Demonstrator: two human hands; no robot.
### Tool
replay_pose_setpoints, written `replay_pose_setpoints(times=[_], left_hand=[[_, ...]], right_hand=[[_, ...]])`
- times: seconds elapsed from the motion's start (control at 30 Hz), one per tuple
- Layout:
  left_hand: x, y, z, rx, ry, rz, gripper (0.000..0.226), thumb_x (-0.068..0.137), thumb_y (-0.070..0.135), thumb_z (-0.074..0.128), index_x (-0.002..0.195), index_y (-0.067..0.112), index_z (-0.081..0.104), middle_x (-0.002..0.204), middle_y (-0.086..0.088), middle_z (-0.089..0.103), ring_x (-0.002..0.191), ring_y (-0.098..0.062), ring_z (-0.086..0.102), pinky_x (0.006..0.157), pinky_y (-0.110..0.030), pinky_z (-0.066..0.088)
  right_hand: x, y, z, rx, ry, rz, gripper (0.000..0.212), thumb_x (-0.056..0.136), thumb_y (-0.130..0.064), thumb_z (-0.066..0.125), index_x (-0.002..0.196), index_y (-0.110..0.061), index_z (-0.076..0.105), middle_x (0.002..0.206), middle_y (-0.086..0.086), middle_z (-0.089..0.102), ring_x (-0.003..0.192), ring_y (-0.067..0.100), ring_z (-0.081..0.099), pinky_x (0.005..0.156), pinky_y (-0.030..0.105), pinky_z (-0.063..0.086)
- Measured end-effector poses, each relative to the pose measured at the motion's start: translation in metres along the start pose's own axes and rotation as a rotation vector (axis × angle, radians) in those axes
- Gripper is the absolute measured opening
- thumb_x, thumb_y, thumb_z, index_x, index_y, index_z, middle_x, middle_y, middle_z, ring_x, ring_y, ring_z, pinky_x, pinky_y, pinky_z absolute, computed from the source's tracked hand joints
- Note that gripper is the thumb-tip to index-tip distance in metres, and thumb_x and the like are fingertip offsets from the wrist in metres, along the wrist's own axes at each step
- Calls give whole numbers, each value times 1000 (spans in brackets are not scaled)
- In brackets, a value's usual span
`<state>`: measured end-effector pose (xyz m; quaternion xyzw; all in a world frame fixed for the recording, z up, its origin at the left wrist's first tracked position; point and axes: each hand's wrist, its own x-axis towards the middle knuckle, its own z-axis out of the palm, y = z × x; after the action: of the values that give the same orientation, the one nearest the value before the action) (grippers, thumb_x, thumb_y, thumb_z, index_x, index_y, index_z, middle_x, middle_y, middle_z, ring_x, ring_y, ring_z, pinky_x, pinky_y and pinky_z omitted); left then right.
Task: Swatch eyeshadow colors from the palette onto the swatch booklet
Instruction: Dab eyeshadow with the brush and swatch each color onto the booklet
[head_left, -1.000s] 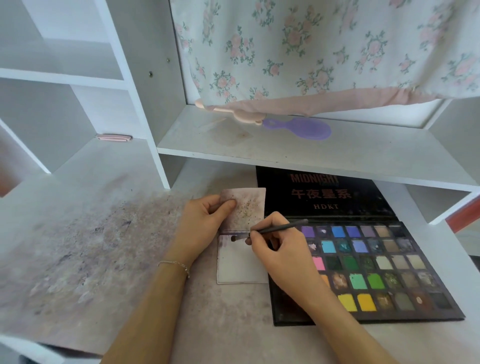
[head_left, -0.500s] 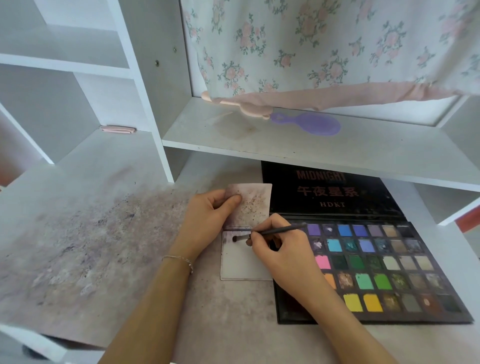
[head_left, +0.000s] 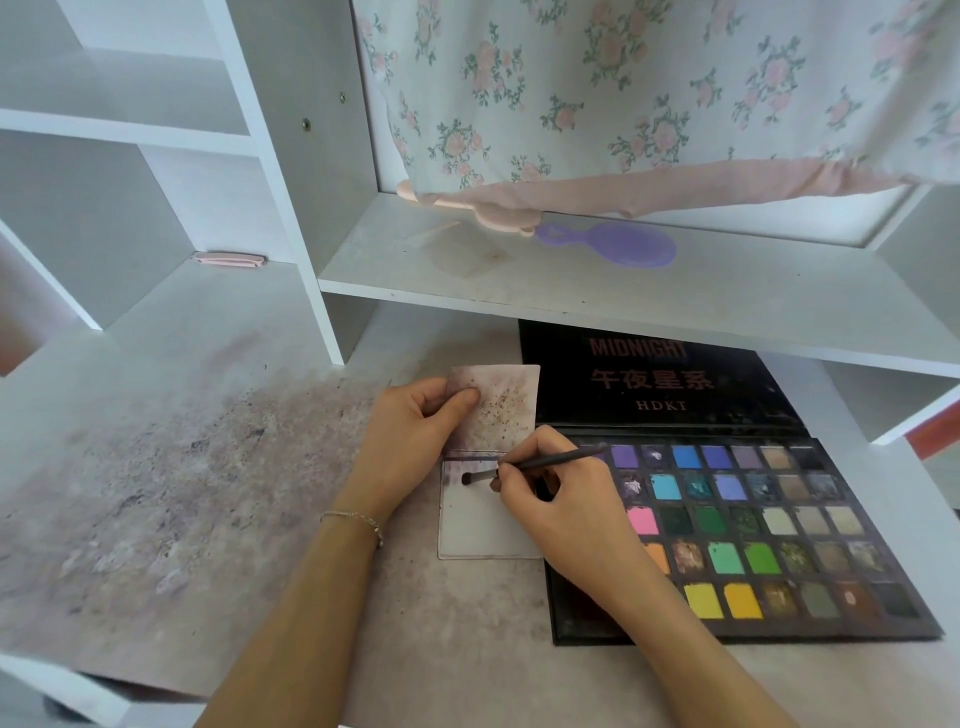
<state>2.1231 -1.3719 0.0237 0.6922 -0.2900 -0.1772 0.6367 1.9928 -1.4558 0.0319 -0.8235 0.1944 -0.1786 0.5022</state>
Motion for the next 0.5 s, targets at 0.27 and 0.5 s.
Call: replay_pose_setpoints(times=[0.27,0.5], left_hand=[[1,-1,0,13,13,0,15,86,14,60,81,25,69,77,12,72,75,-9,69,65,-19,55],[0,-1,0,8,5,-5,16,86,14,59,80,25,70,76,12,72,74,-8,69,63,-17,53]], right_hand=[[0,-1,0,2,-10,-3,17,84,-11,59,75,-25,54,71,-4,62,72,4,57,60,14,47],[1,-1,-1,19,-11,3,15,84,-11,58,75,-22,55,72,0,64,71,8,57,60,18,47]])
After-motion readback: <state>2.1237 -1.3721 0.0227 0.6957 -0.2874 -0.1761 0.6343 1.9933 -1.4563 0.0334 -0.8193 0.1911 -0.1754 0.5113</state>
